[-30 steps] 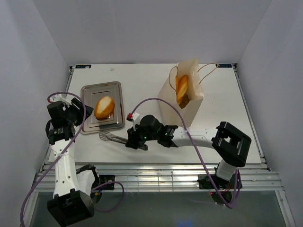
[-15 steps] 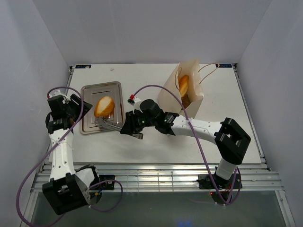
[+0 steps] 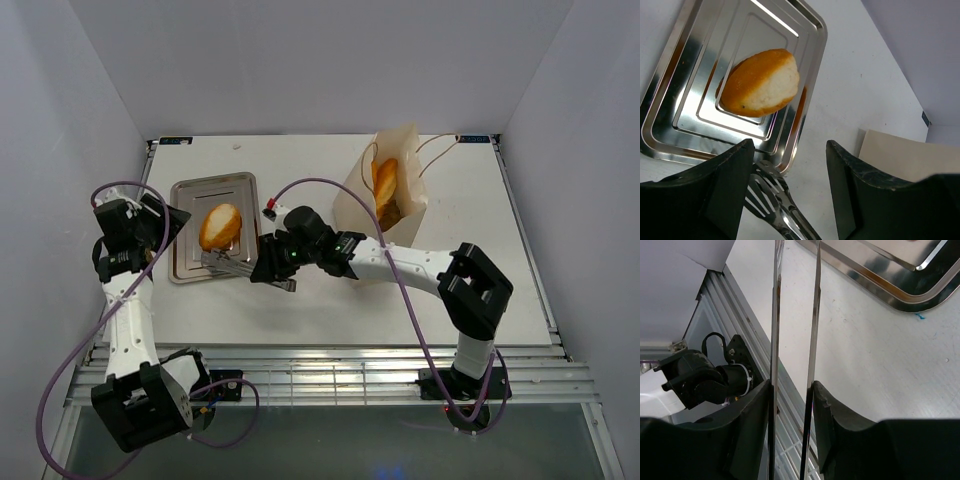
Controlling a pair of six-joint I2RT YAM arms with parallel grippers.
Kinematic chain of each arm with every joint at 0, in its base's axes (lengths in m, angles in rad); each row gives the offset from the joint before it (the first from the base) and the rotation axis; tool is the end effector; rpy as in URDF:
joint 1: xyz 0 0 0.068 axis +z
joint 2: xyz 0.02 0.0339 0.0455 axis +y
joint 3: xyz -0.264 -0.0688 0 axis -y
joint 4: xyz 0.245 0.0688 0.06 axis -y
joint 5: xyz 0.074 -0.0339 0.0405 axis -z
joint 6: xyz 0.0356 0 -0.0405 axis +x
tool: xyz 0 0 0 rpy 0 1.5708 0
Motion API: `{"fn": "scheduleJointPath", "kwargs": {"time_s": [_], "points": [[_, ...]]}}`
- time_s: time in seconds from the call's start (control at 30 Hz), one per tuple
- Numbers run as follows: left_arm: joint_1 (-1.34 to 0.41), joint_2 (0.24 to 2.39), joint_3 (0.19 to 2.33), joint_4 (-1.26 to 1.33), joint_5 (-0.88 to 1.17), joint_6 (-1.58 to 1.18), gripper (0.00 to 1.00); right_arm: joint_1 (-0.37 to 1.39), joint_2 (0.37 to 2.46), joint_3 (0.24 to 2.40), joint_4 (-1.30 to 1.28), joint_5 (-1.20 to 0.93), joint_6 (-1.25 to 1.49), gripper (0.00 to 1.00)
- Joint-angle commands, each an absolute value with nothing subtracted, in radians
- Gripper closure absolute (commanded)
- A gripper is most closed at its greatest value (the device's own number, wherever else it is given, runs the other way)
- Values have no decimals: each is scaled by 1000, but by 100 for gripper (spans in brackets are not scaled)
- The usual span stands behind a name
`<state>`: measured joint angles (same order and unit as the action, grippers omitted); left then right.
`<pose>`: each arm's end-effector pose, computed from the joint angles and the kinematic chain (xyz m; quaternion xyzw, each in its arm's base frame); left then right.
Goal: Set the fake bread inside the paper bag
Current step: Pick up the clamp at the center of the board, then place the clamp at the center of the board.
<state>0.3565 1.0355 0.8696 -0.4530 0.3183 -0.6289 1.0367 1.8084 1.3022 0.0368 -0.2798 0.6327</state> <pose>0.2145 0.0680 0.2967 -0.3511 0.8076 -0.2010 0.4291 0.2064 0.3682 0.2548 -0.2408 0.8120 0.4638 0.2598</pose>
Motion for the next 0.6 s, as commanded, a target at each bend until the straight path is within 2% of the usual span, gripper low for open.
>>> {"fn": "scheduleJointPath", "kwargs": {"time_s": [0.0, 0.3, 0.57], "points": [[360, 974, 870, -416, 348, -618, 30, 1058, 1787, 1373, 12, -262, 601, 56], [360, 989, 847, -422, 359, -606, 30, 1077, 1787, 1390, -54, -201, 574, 56], [364, 1101, 856, -469, 229, -612, 31, 1104, 1827, 1479, -156, -126, 517, 56]]}}
